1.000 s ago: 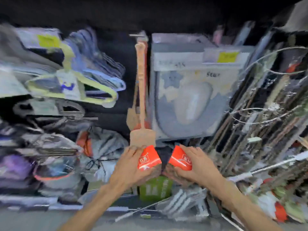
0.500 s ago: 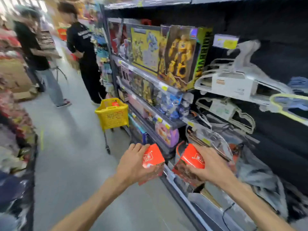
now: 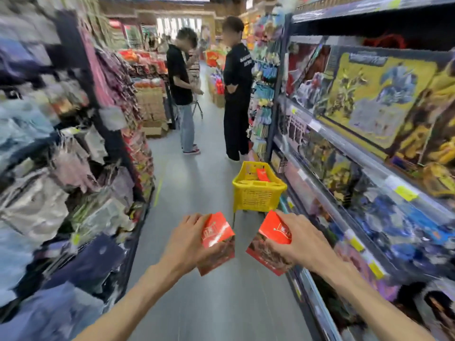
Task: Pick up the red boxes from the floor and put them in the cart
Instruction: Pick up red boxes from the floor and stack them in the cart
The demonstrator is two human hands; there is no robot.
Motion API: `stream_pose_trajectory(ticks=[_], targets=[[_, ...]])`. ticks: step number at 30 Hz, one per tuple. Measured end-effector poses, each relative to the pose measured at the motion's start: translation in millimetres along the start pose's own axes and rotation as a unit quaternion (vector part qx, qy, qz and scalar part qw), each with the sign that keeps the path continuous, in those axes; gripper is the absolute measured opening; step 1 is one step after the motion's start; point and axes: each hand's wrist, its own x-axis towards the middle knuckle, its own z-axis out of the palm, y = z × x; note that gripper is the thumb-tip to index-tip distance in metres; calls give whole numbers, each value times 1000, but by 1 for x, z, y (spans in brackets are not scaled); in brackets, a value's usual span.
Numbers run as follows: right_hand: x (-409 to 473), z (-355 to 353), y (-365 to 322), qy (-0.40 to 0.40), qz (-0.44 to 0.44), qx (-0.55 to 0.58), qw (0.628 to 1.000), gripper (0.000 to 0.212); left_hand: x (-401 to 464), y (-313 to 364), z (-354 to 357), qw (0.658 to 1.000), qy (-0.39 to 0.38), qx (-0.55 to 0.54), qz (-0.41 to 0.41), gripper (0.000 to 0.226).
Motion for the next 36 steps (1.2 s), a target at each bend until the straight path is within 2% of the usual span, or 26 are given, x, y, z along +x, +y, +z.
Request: stream_pose_trajectory(ticks=[7,12,18,26,30,36], targets=[[212,20,-3,-18,-92,-18,995,91,133,-88,-12,998,40,24,-53,79],[351,40,-19,-16,-119,-19,993,90,231,-163,-18,995,42,47,-79,81],[516,83,-28,-17,-117,-22,993,81,369,-276,-3,997,39,39,-61,87],[698,95,-7,12,-32,-18,999,83,585,-379,10,1000,-10,12,15,86],[768,94,31,26,26,-40,999,86,697,-392,38,995,-38,0,94,93],[857,99,110,45,111,-69,990,87,857,-389,115,977,-84,-29,194,85]])
